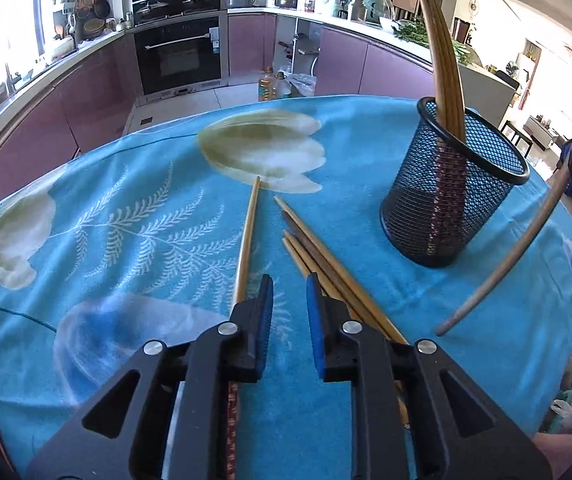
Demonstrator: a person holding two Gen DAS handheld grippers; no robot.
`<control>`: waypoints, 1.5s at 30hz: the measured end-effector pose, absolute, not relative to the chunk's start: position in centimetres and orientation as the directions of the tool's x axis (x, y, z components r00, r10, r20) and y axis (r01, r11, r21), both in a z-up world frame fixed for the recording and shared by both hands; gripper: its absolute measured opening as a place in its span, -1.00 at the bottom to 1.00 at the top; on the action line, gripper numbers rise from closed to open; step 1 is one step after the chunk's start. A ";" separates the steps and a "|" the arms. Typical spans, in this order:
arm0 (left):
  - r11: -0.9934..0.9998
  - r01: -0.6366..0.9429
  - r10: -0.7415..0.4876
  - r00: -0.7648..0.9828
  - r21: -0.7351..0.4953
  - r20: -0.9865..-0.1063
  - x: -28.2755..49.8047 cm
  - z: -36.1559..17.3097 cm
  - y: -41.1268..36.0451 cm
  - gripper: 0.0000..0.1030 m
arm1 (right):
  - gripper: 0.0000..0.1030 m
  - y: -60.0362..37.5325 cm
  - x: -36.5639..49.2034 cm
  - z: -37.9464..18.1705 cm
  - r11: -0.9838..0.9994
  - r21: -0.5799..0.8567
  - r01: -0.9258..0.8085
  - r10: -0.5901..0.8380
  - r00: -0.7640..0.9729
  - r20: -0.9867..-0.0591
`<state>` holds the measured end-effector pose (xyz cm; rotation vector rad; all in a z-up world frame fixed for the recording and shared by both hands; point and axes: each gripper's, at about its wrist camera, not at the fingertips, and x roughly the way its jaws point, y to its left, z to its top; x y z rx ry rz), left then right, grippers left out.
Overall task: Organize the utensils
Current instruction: 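Lift the left gripper's chopstick upright over the mesh cup while the right gripper carries its chopstick there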
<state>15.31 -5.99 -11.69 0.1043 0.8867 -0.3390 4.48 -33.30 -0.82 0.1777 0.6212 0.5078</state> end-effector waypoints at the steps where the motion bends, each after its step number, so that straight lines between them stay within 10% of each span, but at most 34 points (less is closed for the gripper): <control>1: 0.944 0.328 -0.241 0.594 -0.043 -0.767 15.4 -11.6 -5.8 -0.62 | -0.89 -33.2 4.5 -0.9 0.864 0.307 -0.399 0.503 0.696 -0.512; 14: 0.943 0.331 -0.166 0.567 0.039 -0.806 19.5 -12.9 -5.5 -0.53 | -0.89 -33.3 4.7 -1.2 0.862 0.309 -0.402 0.507 0.691 -0.516; 22: 0.942 0.330 -0.144 0.576 0.068 -0.804 19.8 -13.2 -6.8 -0.86 | -0.89 -33.5 4.8 -1.0 0.863 0.304 -0.403 0.505 0.694 -0.513; 45: 0.830 0.517 -0.544 0.667 -0.209 -0.510 10.7 3.4 -3.5 -0.86 | -0.89 -35.4 4.1 3.0 0.859 0.275 -0.432 0.512 0.748 -0.422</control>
